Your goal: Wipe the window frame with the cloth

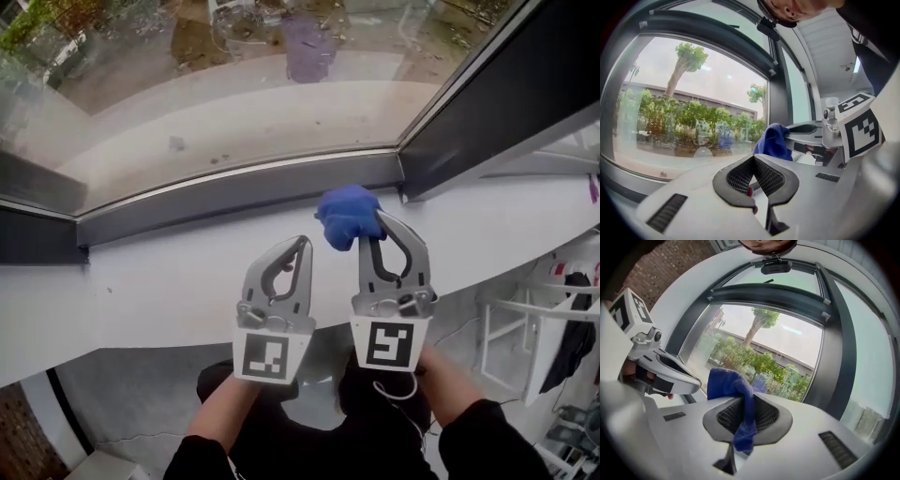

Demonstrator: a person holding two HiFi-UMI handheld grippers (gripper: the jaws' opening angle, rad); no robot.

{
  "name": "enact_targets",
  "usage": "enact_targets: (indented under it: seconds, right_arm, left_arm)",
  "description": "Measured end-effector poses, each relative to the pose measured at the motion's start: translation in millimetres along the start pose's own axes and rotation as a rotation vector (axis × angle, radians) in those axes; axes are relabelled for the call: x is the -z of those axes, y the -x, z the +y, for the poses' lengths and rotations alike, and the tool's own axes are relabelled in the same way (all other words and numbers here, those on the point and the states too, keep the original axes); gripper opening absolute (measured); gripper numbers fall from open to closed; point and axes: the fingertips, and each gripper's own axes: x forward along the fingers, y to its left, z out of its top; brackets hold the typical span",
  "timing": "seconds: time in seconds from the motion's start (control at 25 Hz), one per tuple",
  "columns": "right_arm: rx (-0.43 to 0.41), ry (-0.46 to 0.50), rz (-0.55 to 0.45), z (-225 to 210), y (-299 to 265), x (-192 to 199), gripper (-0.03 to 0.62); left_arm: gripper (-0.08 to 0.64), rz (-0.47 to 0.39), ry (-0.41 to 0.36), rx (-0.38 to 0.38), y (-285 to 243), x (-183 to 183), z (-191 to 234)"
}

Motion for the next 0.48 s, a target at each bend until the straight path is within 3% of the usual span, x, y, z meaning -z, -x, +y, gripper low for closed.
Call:
enact_targets:
  seconds: [0.24, 0.48]
  right_arm:
    - [0.101, 0.013, -0.034, 5, -8, 34, 0.023]
    - [0.23, 0.097, -0.037, -2, -13, 55, 0.023]
  left_arm:
    - [0.005, -0.051, -0.06, 0.065, -11, 33, -3]
    - [0.005, -0.095, -0.122, 0.096, -18, 51, 4]
